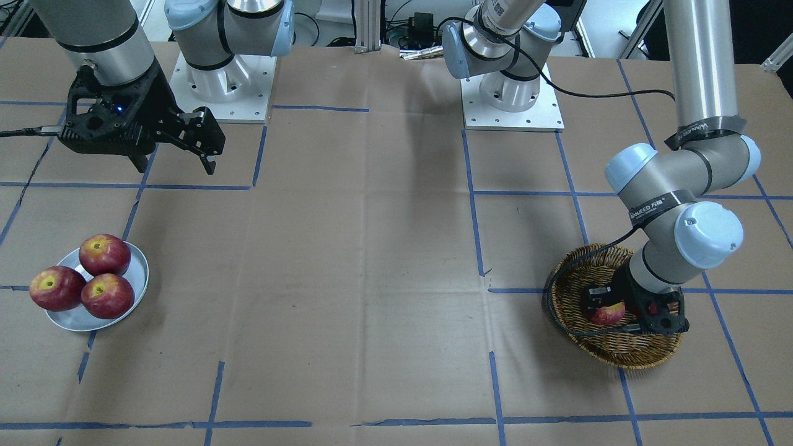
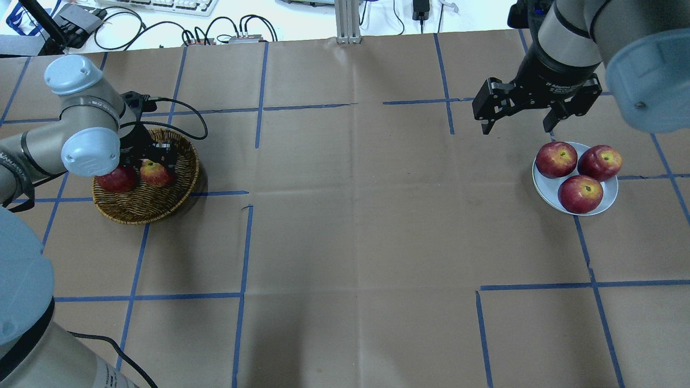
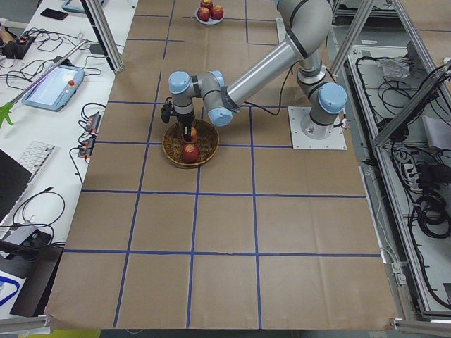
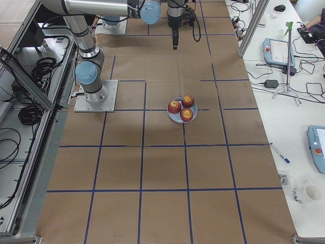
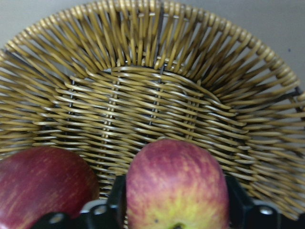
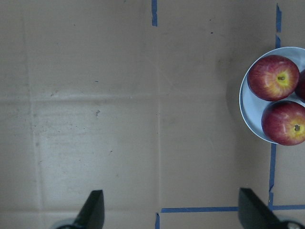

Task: Transfer apple from basket to plate
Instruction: 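Close the left gripper on the apple and lift it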

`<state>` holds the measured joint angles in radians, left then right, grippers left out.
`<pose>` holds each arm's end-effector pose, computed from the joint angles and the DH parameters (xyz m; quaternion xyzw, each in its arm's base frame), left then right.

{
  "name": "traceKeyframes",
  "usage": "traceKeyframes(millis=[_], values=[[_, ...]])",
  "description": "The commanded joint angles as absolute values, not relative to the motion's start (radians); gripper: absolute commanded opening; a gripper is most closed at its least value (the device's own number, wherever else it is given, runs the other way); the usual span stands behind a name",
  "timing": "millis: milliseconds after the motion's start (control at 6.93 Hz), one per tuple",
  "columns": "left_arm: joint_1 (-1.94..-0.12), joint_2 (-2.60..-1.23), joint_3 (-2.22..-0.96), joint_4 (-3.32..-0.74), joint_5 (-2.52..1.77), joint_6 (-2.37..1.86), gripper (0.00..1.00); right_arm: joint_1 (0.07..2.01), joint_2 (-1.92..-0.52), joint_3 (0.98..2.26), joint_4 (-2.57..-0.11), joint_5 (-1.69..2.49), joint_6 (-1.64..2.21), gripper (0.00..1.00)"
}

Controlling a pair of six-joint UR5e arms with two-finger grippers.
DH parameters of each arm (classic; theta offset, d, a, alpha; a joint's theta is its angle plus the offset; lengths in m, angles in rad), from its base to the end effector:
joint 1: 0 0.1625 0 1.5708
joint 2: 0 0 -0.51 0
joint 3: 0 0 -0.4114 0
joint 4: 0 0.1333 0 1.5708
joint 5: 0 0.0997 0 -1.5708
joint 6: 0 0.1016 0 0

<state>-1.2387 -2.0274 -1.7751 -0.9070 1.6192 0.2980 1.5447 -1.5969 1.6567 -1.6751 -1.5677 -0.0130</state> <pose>0.0904 -0.6560 0.2665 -0.0171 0.9996 0.0061 0.0235 0.1205 -0.5048 0.5507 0.0065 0.9997 -0.0223 0.0011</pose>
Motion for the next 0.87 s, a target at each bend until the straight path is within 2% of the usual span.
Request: traceKeyframes(millis=[0,288,721], values=[[-1.262,-1.99,-1.741,-0.923,1.621,0.263,0.51,1.545,-1.597,1.657,-1.675,-1.568,-0.012,1.0],[-1.38,-1.89,-1.732,-0.995,1.621,0.104,0.51,1.545,-1.597,1.657,-1.675,-1.568,-0.012,1.0],[-1.725,-1.899,-1.704,-1.006,1.609,-0.342,0.51,1.545,-1.597,1.657,-1.675,-1.568,-0.014,1.0]])
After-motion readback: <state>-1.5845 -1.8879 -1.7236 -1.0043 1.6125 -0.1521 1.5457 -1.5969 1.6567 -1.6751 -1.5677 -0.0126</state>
